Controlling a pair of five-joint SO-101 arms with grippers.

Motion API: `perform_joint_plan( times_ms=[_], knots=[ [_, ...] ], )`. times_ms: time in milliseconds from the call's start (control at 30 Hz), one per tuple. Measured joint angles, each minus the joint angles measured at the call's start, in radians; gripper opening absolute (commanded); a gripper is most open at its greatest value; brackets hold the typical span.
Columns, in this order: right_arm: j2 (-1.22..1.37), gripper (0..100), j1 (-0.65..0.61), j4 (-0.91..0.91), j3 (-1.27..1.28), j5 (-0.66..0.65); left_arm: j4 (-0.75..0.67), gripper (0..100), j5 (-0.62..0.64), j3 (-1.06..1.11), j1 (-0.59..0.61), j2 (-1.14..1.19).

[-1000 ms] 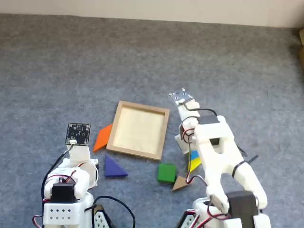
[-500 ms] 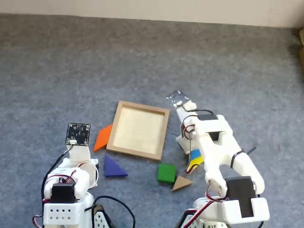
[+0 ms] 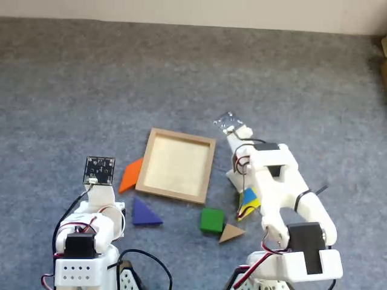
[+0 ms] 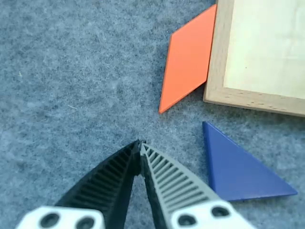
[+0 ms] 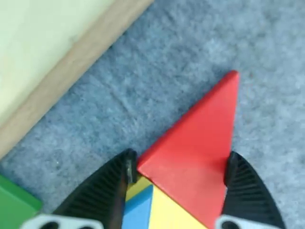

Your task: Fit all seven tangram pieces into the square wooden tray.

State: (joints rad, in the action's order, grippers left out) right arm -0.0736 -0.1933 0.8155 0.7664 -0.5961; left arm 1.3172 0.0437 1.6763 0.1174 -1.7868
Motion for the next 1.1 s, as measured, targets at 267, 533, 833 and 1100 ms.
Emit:
perform_joint_plan(
  times_ms=[267,533,833,1100],
  knots=[
    [0.003,21.7,0.0,0.002,-0.028,0.0,0.0,1,0.0,0.0,0.0,0.0],
    [0.005,21.7,0.003,0.13,-0.218,0.084,0.0,1,0.0,0.0,0.0,0.0],
    [0.015,22.2,0.003,0.226,-0.321,0.152,0.0,1,0.0,0.0,0.0,0.0],
    [0.031,35.8,-0.057,0.249,-0.321,0.233,0.0,1,0.0,0.0,0.0,0.0]
  ],
)
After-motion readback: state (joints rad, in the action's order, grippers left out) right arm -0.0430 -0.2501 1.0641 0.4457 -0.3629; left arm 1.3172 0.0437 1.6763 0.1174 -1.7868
